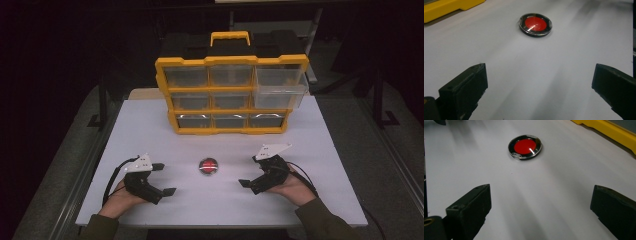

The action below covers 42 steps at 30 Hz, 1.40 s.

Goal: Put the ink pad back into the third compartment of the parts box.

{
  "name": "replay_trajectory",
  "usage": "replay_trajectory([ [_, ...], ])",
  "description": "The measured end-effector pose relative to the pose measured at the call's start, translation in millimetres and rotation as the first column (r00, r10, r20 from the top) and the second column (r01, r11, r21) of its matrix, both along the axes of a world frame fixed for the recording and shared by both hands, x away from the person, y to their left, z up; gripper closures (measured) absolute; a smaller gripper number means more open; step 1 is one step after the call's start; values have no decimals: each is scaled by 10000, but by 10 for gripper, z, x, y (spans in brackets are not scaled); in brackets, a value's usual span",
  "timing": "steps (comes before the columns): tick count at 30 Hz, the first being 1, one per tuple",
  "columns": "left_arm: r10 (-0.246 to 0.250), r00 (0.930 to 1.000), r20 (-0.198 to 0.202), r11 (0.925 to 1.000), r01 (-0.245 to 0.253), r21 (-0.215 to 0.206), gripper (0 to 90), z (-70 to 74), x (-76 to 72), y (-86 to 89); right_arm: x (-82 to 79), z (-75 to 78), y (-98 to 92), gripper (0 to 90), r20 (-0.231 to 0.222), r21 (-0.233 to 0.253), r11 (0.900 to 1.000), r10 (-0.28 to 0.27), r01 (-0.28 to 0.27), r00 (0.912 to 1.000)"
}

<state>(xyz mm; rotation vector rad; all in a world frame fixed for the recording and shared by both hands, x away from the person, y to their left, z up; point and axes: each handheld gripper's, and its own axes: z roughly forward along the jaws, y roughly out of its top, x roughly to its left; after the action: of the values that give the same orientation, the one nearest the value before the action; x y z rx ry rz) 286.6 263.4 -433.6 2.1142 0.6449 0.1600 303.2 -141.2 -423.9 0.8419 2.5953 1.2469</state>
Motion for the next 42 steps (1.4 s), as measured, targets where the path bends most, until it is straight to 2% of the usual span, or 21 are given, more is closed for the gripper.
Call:
replay_trajectory([
  [5, 61, 10000, 46, 10000, -61, -45, 0, 9, -6, 2, 51, 23, 34, 27, 27, 63, 10000, 54, -54, 10000],
  [10, 64, 10000, 71, 9999, -65, 130, 0, 5, -9, -2, 98, 53, 59, 28, -10, 167, 9999, 14, -14, 10000],
  [18, -7, 9999, 121, 10000, 7, 52, 0, 7, -7, -18, 145, 90, 104, 28, 13, 93, 9999, 42, -42, 10000],
  [27, -128, 9998, 128, 9997, 126, 187, 0, -1, -8, -23, 203, 132, 163, 28, -3, 91, 9999, 133, -133, 9999],
  [42, -64, 10000, 58, 10000, 64, 26, 0, -5, 4, -10, 317, 176, 311, 28, -41, 63, 9994, 328, -328, 9995],
])
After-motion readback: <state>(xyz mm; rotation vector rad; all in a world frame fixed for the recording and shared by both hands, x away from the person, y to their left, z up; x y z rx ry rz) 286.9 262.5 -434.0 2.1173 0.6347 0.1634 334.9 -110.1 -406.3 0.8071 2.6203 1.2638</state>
